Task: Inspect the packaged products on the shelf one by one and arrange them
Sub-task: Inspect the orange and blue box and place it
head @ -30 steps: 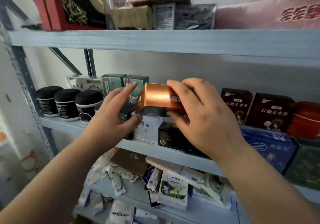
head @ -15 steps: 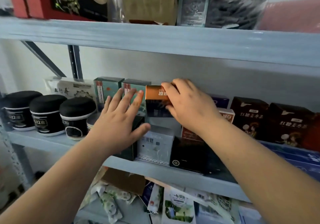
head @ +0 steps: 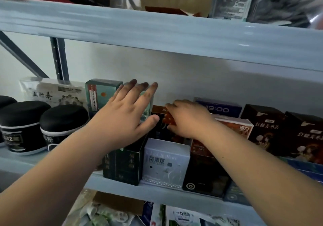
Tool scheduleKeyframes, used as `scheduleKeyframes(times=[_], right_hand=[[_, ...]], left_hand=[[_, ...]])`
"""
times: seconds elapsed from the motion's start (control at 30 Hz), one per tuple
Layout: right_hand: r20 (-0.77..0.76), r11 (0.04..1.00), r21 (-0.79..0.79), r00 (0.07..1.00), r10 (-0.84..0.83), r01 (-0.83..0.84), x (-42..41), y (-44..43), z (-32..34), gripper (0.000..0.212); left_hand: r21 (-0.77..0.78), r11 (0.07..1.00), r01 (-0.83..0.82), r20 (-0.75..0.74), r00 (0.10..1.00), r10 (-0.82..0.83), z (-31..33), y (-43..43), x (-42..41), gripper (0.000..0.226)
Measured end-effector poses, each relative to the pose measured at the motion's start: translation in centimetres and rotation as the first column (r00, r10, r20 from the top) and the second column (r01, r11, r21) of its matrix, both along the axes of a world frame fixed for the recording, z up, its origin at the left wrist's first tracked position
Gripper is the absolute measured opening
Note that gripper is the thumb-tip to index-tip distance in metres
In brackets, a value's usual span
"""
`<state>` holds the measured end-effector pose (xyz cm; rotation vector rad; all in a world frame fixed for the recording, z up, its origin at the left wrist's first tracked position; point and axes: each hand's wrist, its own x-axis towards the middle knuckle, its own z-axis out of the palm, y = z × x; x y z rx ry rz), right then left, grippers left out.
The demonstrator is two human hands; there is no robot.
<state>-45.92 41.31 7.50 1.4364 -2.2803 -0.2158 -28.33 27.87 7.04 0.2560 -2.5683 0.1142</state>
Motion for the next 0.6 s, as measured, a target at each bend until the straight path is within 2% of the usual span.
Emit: scheduleKeyframes(times=[0.27, 0.43, 0.53, 0.6], right_hand=[[0.084, 1.0, -0.004, 0.996, -0.003, 0.004, -1.3, -0.2, -0.6, 0.08], [0.14, 0.995, -0.095, 0.989, 0.043, -0.03, -1.9, 2.3, 1.4, 0.065], [0.228, 0.981, -0.166, 0.972, -0.06, 0.1, -4.7, 3.8, 2.8, 0.063], [0.303, 0.958, -0.127, 0.93, -0.209, 0.257, -7.5, 4.9, 3.6, 0.064]], left_hand=[[-0.016, 0.998, 0.064, 0.088, 0.994, -0.063, 0.5, 0.1, -2.6, 0.086], [-0.136, 0.989, 0.055, 0.17, 0.985, -0.031, -0.8, 1.4, -3.3, 0.087], [-0.15, 0.984, 0.095, 0.176, 0.982, -0.068, -1.7, 2.6, -3.5, 0.081], [-0.161, 0.978, 0.13, 0.167, 0.98, -0.103, -2.3, 3.7, -3.7, 0.078]])
